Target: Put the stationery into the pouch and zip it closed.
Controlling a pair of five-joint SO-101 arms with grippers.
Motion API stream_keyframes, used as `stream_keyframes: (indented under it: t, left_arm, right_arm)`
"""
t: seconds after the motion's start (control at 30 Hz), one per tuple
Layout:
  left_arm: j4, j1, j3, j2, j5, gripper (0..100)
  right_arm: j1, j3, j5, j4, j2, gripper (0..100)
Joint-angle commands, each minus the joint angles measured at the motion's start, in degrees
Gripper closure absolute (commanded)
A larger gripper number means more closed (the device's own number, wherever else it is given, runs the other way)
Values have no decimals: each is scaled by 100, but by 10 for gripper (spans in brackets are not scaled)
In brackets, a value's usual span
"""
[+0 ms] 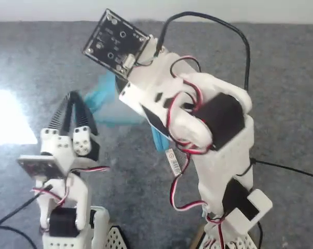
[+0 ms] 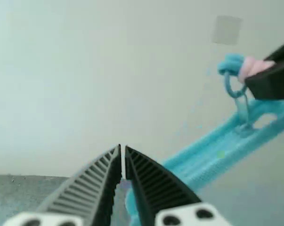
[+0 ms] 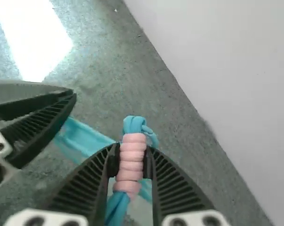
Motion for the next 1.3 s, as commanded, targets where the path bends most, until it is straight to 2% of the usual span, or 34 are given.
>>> stream_keyframes:
  t: [0.0, 0.13, 0.23, 0.33, 0.4, 0.5, 0.67, 0.87, 0.93, 1.03, 1.2, 1.27]
  left_arm:
    - [-448, 325, -4, 545, 88, 987]
    - [-1398, 440, -242, 1776, 88, 987]
    - [-1943, 440, -1103, 3279, 97, 987]
    - [-1864, 431, -2484, 5002, 123, 987]
    - [-1503, 422, -3354, 5952, 132, 987]
    - [-888, 167, -4233, 6453, 132, 988]
    - [35, -176, -4620, 5512, 132, 988]
    - [2743, -176, -4593, 3385, 123, 988]
    - [3297, -211, -4374, 2769, 79, 987]
    - [3341, -220, -3626, 2057, -132, 987]
    - [2426, -211, -1859, 1327, -211, 987]
    - [2321, -202, -1297, 1116, -202, 987]
  right_arm:
    - [-426, 167, 18, 233, -576, 992]
    - [-804, 870, 325, 233, -1086, 992]
    - [-1112, 1099, 536, 215, -1367, 992]
    - [-1200, 1081, 571, 207, -1385, 992]
    - [-1156, 1099, 571, 207, -1367, 992]
    - [-804, 1081, 571, 207, -1376, 992]
    - [-215, 1108, 536, -66, -1367, 992]
    - [365, 1081, 97, -171, -910, 992]
    - [708, 1081, -62, -171, -681, 992]
    - [1235, 1081, -343, -180, -426, 991]
    - [1596, 1108, -440, 84, -171, 991]
    - [1692, 1371, -422, 277, -136, 991]
